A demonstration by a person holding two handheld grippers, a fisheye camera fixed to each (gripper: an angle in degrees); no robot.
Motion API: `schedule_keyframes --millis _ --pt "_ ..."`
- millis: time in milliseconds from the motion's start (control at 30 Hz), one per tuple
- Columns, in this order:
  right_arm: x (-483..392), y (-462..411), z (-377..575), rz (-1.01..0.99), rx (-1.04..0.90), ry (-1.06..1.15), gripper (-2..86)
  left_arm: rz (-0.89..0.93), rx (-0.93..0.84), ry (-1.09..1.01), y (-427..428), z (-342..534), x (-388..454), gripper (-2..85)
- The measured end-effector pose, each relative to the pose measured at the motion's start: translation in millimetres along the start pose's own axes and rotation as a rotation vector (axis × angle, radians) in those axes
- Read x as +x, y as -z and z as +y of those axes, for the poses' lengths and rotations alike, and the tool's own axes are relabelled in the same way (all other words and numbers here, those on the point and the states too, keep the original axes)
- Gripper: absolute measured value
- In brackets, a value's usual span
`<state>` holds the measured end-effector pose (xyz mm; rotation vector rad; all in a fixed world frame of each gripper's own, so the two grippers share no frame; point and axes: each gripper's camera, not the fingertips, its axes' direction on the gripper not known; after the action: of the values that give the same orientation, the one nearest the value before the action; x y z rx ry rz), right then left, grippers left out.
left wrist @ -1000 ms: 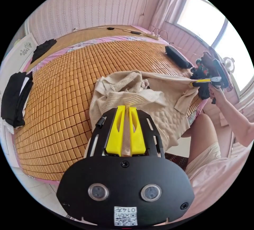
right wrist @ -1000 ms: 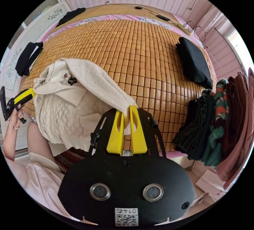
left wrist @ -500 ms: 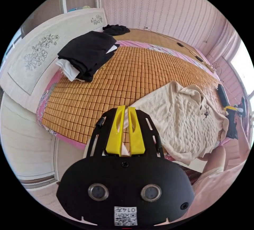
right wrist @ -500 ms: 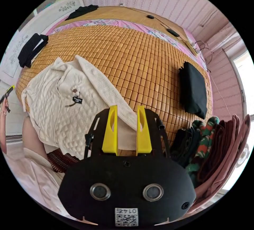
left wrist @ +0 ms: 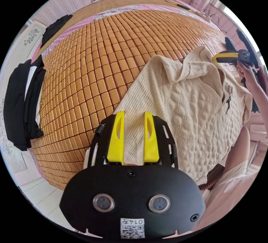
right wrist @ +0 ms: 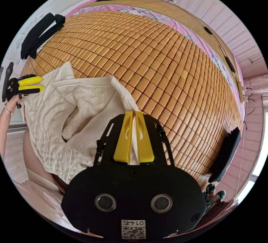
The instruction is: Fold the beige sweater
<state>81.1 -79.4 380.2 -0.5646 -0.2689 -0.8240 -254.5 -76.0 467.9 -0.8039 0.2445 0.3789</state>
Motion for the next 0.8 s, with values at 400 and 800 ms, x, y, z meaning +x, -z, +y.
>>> schedule_keyframes --millis 400,800 --pt "86.9 30.0 -43.8 0.062 0.143 -0.159 -0.9 -0.08 0.131 0.105 17.2 -15.8 -51.6 2.6" --pt "-35.7 12.8 95.1 -0.154 0.173 0.034 -0.4 0.229 0.172 -0.222 62.8 122.6 50.6 5.9"
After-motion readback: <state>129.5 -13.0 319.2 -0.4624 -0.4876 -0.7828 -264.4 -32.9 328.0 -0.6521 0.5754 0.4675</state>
